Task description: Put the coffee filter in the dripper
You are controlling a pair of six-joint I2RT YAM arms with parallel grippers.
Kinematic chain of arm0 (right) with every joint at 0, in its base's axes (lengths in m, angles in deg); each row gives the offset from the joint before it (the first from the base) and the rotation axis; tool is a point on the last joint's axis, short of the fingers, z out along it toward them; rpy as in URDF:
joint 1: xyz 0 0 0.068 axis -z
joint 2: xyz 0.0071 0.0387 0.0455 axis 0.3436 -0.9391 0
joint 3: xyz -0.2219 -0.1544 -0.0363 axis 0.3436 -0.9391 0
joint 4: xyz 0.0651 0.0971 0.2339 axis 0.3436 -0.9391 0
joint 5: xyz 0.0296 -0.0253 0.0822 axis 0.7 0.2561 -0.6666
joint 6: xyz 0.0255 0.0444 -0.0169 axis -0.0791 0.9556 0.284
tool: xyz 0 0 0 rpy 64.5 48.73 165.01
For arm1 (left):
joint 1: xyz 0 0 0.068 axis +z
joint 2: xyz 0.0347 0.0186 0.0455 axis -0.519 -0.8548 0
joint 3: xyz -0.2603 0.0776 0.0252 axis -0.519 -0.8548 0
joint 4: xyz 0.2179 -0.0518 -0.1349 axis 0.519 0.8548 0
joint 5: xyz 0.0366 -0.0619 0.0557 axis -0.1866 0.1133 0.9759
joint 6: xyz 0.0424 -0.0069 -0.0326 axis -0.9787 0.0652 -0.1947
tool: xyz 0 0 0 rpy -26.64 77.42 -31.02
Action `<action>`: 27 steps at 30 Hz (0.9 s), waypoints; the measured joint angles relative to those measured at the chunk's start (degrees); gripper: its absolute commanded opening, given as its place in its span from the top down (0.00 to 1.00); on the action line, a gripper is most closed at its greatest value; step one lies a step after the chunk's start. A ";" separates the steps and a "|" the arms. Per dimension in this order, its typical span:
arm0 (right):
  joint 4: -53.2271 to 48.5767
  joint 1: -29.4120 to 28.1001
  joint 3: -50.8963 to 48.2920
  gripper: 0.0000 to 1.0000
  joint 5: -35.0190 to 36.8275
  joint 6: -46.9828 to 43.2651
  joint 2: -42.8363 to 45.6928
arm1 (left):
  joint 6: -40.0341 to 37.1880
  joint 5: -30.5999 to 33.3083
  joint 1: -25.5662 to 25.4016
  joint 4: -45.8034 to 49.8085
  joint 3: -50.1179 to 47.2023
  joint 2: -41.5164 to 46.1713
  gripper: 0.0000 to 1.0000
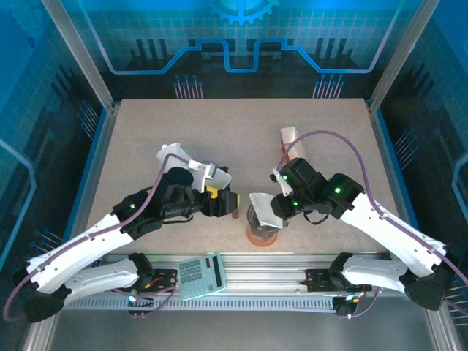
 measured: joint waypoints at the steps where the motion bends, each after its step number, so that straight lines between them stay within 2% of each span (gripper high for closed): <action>1: 0.04 -0.02 0.00 0.91 0.04 0.07 0.00 | -0.20 0.09 0.00 0.13 0.37 -0.02 0.16; 6: 0.24 -0.79 0.02 1.00 1.79 -0.17 -0.02 | -0.96 0.85 -2.27 0.39 2.21 -2.38 0.13; 11: -0.11 -2.73 0.55 1.00 5.29 -0.57 -0.98 | -1.27 1.22 -5.68 0.57 2.43 -5.35 0.07; 21: -1.70 -9.46 2.80 1.00 14.40 -1.77 -5.25 | -0.52 0.52 -6.60 -1.20 1.60 -8.26 0.05; 27: -2.16 -10.91 3.23 1.00 17.44 -1.88 -5.97 | 0.28 -0.48 -8.07 -1.86 1.33 -11.02 0.05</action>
